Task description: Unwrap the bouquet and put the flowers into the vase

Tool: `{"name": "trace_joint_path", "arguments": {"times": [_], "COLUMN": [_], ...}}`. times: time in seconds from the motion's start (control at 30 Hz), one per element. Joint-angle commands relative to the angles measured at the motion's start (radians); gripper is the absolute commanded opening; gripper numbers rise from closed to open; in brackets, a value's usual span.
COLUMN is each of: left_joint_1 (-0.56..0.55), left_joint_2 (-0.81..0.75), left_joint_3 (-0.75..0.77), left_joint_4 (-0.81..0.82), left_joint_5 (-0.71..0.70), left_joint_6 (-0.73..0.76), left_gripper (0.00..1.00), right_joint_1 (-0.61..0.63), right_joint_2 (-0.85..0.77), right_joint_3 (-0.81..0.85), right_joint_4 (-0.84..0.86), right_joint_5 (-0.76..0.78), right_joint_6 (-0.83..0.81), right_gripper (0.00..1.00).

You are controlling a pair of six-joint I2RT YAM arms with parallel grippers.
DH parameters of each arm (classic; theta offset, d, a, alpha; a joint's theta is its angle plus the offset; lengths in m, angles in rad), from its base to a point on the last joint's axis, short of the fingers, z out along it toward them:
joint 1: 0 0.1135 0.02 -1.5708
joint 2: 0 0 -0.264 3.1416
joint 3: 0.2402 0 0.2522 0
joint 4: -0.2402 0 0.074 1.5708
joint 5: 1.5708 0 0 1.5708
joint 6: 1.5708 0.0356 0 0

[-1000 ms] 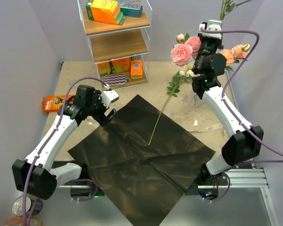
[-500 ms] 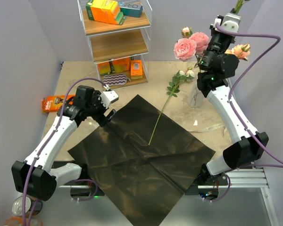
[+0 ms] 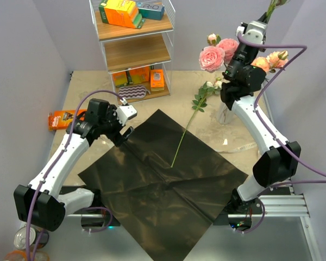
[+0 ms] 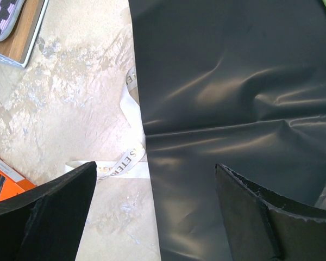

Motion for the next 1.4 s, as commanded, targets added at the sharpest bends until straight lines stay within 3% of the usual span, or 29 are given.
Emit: {"name": "trace_joint_path", "arguments": {"times": [0.0, 0.27, 0.37, 0.4, 0.43, 0.53, 0.7, 0.87, 1.07, 1.13, 1.37], "left_joint_1": [0.004, 0.003, 0.004, 0.004, 0.004, 0.006, 0.004, 0.004, 0.004, 0.004, 0.004], "left_joint_2": [0.003, -0.003, -0.009, -0.009, -0.012, -0.017, -0.031, -0.043, -0.057, -0.058, -0.080], "left_joint_3": [0.012, -0.009, -0.009, -0.011, -0.012, -0.019, -0.012, -0.003, 0.000, 0.000, 0.017], "left_joint_4": [0.014, 0.020, 0.019, 0.017, 0.019, 0.020, 0.019, 0.014, 0.009, 0.006, -0.014], "left_joint_5": [0.012, 0.007, 0.007, 0.007, 0.007, 0.007, 0.012, 0.015, 0.030, 0.035, 0.036], "left_joint_6": [0.015, 0.024, 0.026, 0.026, 0.026, 0.026, 0.021, 0.018, 0.009, 0.004, 0.000], "left_gripper": [0.93, 0.93, 0.93, 0.93, 0.93, 0.93, 0.93, 0.93, 0.93, 0.93, 0.93], "right_joint_1": [-0.006, -0.007, -0.006, -0.004, -0.006, -0.006, -0.004, 0.037, 0.153, 0.177, 0.209], "right_joint_2": [0.003, 0.012, 0.006, -0.002, -0.005, -0.023, -0.078, -0.161, -0.270, -0.322, -0.457], "right_joint_3": [-0.022, -0.083, -0.072, -0.069, -0.056, -0.030, -0.039, -0.103, -0.238, -0.241, -0.148], "right_joint_4": [0.073, 0.078, -0.006, -0.067, -0.097, -0.252, -0.491, -0.652, -0.709, -0.758, -0.964], "right_joint_5": [0.000, 0.007, 0.055, 0.067, 0.084, 0.148, 0.154, 0.139, 0.216, 0.225, 0.181], "right_joint_6": [-0.027, -0.032, 0.009, 0.037, 0.058, 0.155, 0.317, 0.422, 0.474, 0.525, 0.648], "right_gripper": [0.00, 0.00, 0.00, 0.02, 0.20, 0.37, 0.54, 0.59, 0.69, 0.75, 0.78]}}
